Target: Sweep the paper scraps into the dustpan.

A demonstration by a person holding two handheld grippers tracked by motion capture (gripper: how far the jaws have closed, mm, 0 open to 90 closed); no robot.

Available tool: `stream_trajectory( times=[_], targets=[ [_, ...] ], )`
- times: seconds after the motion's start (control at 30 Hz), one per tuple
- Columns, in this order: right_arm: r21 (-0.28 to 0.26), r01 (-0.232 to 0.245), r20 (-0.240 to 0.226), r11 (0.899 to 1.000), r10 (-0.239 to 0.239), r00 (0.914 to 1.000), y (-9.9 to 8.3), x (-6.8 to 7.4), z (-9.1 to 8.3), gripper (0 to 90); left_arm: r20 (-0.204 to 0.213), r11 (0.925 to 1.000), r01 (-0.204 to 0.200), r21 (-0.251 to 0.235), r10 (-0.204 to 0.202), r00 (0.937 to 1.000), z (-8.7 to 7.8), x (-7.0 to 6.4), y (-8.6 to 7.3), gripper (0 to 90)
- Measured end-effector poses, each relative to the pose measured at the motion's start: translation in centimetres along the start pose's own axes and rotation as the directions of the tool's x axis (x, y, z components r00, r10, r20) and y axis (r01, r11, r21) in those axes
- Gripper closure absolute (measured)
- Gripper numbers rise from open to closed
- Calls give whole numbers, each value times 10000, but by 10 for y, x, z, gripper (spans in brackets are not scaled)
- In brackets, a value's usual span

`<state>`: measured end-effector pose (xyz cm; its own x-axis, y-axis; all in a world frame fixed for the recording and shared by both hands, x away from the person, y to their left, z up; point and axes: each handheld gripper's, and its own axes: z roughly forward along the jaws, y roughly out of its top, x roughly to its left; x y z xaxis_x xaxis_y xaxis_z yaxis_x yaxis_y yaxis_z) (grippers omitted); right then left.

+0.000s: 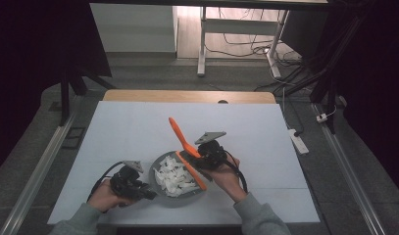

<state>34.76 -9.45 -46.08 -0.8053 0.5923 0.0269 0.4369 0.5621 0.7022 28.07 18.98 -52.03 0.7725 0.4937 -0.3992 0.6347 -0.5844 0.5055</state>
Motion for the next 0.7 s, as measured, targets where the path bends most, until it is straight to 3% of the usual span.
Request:
stream_trajectory(
  times=[0.2, 0.5, 0.7],
  targets=[
    [102, 121, -15, 9999, -121, 9999, -5, -1, -7, 702, -16, 10000, -9, 0, 9, 10000, 0, 0, 0, 616],
    [-296, -640, 719, 9975, 660, 9952, -19, -28, -24, 702, -17, 10000, 8, -29, -8, 10000, 0, 0, -1, 617],
    [-540, -868, 852, 9948, 912, 9922, -27, -38, -34, 703, -37, 10000, -22, -53, 22, 10000, 0, -1, -1, 616]
  ],
)
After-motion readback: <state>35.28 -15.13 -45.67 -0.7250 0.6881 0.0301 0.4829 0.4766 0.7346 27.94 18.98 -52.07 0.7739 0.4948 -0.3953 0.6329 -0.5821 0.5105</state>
